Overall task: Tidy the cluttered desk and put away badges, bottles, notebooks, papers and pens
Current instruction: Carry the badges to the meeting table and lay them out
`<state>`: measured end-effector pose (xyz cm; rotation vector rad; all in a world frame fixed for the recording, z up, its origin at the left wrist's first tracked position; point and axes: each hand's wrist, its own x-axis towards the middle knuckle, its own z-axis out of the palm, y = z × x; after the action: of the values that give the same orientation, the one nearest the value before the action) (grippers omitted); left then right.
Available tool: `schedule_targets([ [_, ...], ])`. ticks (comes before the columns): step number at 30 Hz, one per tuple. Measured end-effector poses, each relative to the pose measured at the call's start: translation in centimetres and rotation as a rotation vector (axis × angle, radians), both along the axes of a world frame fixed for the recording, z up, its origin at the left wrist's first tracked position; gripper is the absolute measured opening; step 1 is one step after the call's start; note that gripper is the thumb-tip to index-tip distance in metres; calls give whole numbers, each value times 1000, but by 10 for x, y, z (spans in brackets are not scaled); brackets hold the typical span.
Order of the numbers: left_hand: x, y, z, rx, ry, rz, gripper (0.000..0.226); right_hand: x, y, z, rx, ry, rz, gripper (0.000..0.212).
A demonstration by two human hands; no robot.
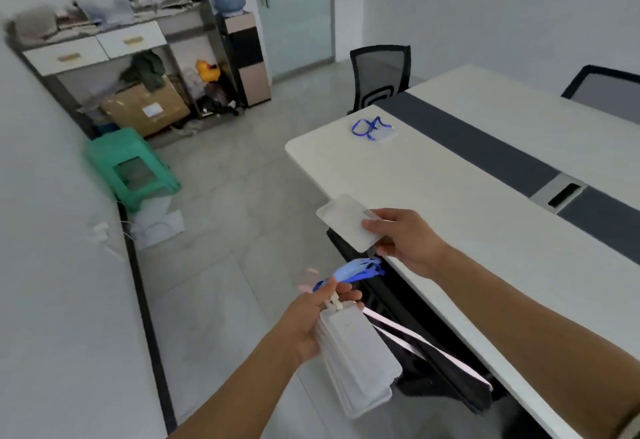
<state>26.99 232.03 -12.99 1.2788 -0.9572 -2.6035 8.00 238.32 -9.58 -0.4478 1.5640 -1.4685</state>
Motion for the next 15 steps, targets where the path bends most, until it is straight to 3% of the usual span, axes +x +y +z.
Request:
schedule_targets([
  [7, 22, -20, -14, 135, 87, -69, 21, 38, -56, 18, 17, 39, 137, 24],
  [15, -2, -42, -24, 189, 143, -20, 26, 17, -48, 28, 109, 40, 93, 24],
])
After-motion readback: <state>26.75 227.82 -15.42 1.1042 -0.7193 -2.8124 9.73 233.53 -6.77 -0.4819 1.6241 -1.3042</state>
